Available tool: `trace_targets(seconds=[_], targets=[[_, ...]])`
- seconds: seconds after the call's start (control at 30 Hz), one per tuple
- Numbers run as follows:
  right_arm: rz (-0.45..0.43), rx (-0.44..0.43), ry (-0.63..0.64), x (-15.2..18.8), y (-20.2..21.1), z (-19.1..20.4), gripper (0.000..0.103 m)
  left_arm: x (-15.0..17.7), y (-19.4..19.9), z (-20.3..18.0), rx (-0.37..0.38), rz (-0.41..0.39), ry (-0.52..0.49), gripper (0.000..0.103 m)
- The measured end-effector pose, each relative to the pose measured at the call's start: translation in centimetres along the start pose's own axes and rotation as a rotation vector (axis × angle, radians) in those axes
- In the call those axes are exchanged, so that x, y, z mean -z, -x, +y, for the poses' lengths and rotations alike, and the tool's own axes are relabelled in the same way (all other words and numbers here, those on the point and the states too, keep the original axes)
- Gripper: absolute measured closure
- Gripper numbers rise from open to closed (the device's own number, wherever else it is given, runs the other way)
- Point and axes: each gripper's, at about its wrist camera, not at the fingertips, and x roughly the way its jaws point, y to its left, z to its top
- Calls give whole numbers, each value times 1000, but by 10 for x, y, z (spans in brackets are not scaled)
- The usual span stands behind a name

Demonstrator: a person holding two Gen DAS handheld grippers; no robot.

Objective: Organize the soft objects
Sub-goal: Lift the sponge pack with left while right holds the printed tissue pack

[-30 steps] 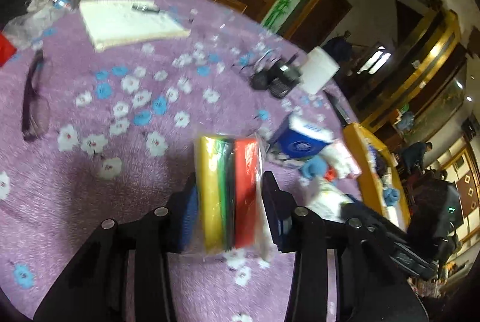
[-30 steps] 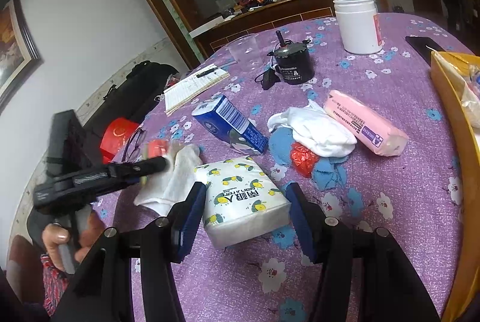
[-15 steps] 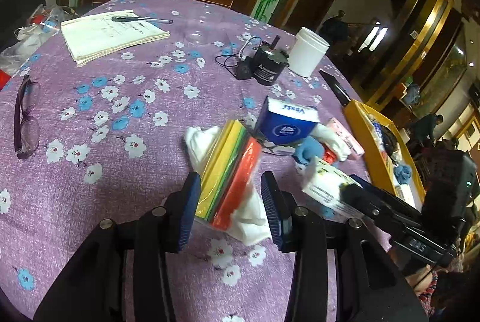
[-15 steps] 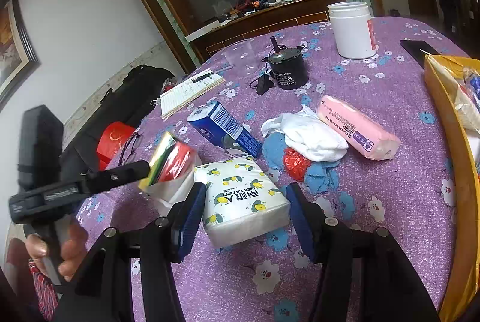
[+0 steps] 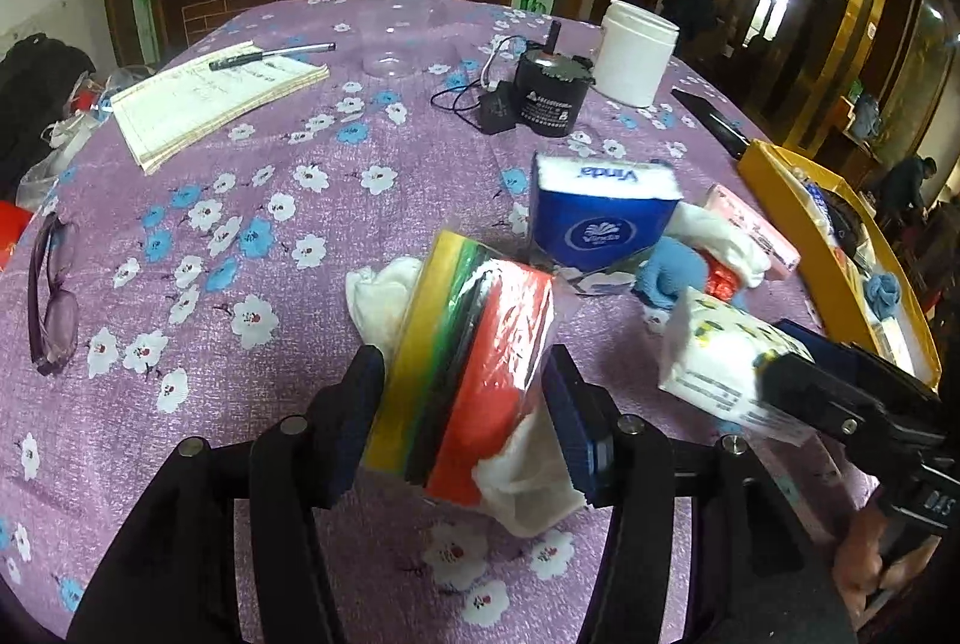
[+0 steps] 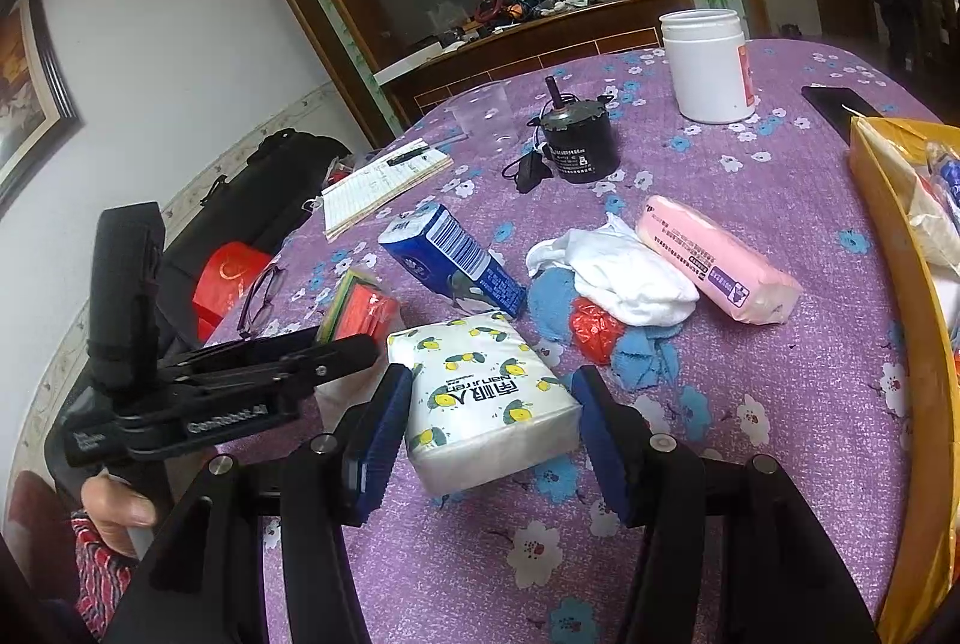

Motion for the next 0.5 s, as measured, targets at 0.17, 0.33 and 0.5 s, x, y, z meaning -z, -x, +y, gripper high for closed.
trace_targets(seconds=[0.17,0.33,0.5], targets=[[3,-3,0,0,-1,1,46,-2,9,17,66,-14,91,63],[2,-4,-2,0,-1,1,46,-8,45,27,131,-82,134,63],[-4,-4,-2,0,0,0,46,-11,64,22,155,-117,123,63]])
